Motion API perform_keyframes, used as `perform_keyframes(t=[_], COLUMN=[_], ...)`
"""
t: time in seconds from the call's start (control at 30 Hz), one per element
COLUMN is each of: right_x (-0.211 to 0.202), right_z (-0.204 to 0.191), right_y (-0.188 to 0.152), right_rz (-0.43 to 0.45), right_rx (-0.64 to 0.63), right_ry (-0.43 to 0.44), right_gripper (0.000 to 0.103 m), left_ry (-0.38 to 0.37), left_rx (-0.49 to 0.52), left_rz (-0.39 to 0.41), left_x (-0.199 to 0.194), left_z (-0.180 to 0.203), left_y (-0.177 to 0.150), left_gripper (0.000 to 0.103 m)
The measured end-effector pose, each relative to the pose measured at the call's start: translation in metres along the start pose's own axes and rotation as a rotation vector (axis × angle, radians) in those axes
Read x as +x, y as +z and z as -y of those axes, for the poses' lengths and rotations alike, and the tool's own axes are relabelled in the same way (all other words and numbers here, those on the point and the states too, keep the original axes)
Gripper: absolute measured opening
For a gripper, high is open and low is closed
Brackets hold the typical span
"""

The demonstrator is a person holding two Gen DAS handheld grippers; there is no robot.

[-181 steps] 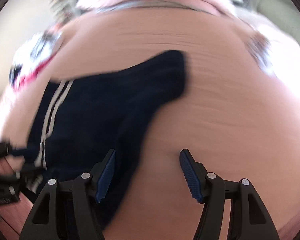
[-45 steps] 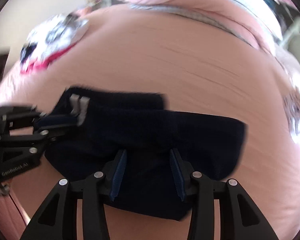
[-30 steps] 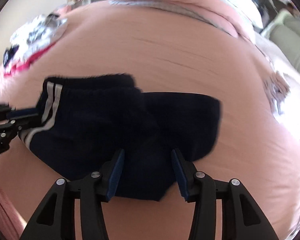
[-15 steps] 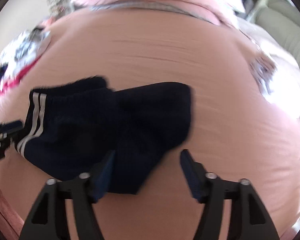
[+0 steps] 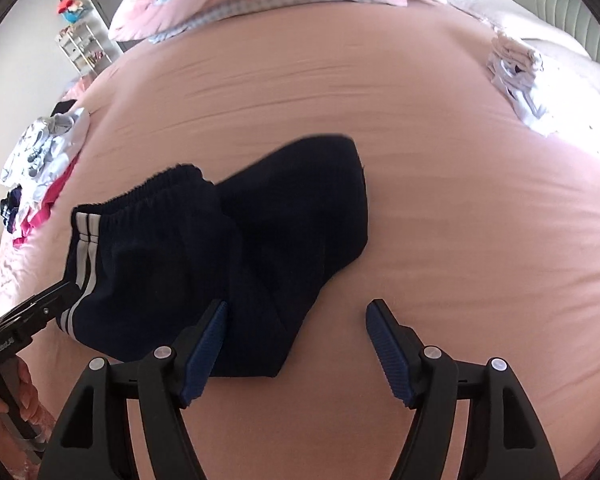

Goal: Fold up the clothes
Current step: 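Grasp the folded pants bundle with the left gripper and lift it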

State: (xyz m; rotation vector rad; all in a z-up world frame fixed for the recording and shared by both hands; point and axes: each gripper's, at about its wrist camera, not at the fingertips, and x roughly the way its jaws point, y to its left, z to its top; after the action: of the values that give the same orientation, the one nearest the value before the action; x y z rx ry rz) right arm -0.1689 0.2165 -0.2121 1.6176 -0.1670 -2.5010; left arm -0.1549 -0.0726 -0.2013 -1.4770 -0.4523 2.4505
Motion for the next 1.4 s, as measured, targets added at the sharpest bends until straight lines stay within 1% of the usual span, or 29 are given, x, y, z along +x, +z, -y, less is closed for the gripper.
perform_keyframes(t=[0.1, 0.13, 0.2, 0.27, 0.3, 0.37, 0.4, 0.43, 0.47, 0.5, 0.57, 0.63, 0.7, 0.77, 0.8, 0.83, 0.87, 0.9, 0.93, 0.97, 1.03, 1.1, 1.17, 1.27, 1.33, 1.37, 1.4], right_x=[0.002, 0.004, 0.006, 0.011, 0.014, 0.015, 0.015, 0.016, 0.016, 0.016, 0.024, 0.029, 0.03, 0.03, 0.029, 0.027, 0.024, 0.02, 0.015, 0.01, -0.001, -0.005, -0.016, -0.042, -0.035, -0.029, -0.032], right_z=[-0.01, -0.013, -0.015, -0.022, -0.028, -0.038, -0.045, -0.054, -0.059, -0.062, -0.075, -0.079, -0.089, -0.098, -0.103, -0.108, -0.113, -0.117, -0.127, -0.129, -0.126, -0.125, -0.124, -0.114, -0.094, -0.081, -0.07], right_y=[-0.006, -0.005, -0.002, 0.002, 0.004, 0.006, 0.007, 0.008, 0.008, 0.007, 0.012, 0.009, 0.009, 0.011, 0.01, 0.008, 0.004, 0.001, -0.005, -0.008, -0.008, -0.008, -0.01, -0.009, 0.011, 0.026, 0.034], right_rz=[0.019, 0.016, 0.005, 0.0, 0.002, 0.004, 0.005, 0.006, 0.007, 0.011, 0.023, 0.04, 0.039, 0.032, 0.032, 0.033, 0.033, 0.037, 0.041, 0.043, 0.047, 0.054, 0.067, 0.088, 0.105, 0.114, 0.124], right_rx=[-0.013, -0.02, -0.031, -0.059, -0.08, -0.094, -0.093, -0.089, -0.083, -0.076, -0.075, -0.074, -0.079, -0.08, -0.079, -0.074, -0.066, -0.06, -0.058, -0.049, -0.015, 0.01, 0.012, 0.02, 0.029, 0.034, 0.04], right_ry=[-0.013, -0.017, -0.022, -0.036, -0.041, -0.026, -0.016, -0.006, 0.016, 0.026, 0.031, 0.042, 0.032, 0.015, 0.015, 0.025, 0.04, 0.054, 0.064, 0.078, 0.116, 0.157, 0.174, 0.186, 0.178, 0.173, 0.164], right_gripper=[0.078, 0.081, 0.084, 0.084, 0.082, 0.075, 0.066, 0.06, 0.056, 0.055, 0.057, 0.062, 0.063, 0.058, 0.051, 0.042, 0.038, 0.03, 0.024, 0.021, 0.02, 0.02, 0.02, 0.02, 0.02, 0.02, 0.02], left_ry=[-0.021, -0.023, -0.028, -0.023, -0.017, -0.002, 0.006, 0.007, -0.005, -0.017, -0.032, -0.042, -0.055, -0.041, -0.027, -0.014, -0.005, 0.0, -0.002, 0.003, 0.025, 0.027, 0.01, -0.031, -0.064, -0.087, -0.108], left_rx=[-0.035, -0.044, -0.062, -0.057, -0.05, -0.026, -0.01, 0.002, 0.005, 0.004, -0.005, -0.022, -0.066, -0.074, -0.069, -0.058, -0.034, -0.017, -0.015, -0.008, 0.024, 0.065, 0.091, 0.115, 0.127, 0.133, 0.138], left_rz=[-0.001, 0.002, 0.01, 0.021, 0.025, 0.036, 0.042, 0.046, 0.046, 0.046, 0.045, 0.045, 0.051, 0.066, 0.076, 0.083, 0.082, 0.084, 0.089, 0.091, 0.097, 0.104, 0.111, 0.106, 0.096, 0.088, 0.08], left_x=[-0.003, -0.002, 0.0, 0.003, 0.005, 0.004, 0.005, 0.005, 0.005, 0.005, 0.007, 0.009, 0.009, 0.009, 0.008, 0.007, 0.005, 0.002, -0.003, -0.007, -0.018, -0.031, -0.044, -0.054, -0.055, -0.051, -0.046], left_z=[-0.007, -0.007, -0.006, -0.003, 0.0, 0.004, 0.007, 0.01, 0.011, 0.011, 0.009, 0.007, 0.0, 0.002, 0.005, 0.009, 0.014, 0.018, 0.022, 0.024, 0.033, 0.045, 0.059, 0.084, 0.1, 0.113, 0.125], left_y=[-0.001, -0.001, 0.0, 0.001, 0.002, 0.002, 0.002, 0.001, 0.0, -0.001, 0.0, 0.002, -0.001, -0.003, -0.004, -0.006, -0.006, -0.007, -0.008, -0.011, -0.017, -0.024, -0.028, -0.028, -0.026, -0.021, -0.016], left_gripper=[0.053, 0.053, 0.055, 0.054, 0.054, 0.054, 0.048, 0.042, 0.032, 0.028, 0.027, 0.027, 0.029, 0.03, 0.03, 0.029, 0.017, 0.013, 0.012, 0.011, 0.011, 0.011, 0.01, 0.01, 0.01, 0.01, 0.01])
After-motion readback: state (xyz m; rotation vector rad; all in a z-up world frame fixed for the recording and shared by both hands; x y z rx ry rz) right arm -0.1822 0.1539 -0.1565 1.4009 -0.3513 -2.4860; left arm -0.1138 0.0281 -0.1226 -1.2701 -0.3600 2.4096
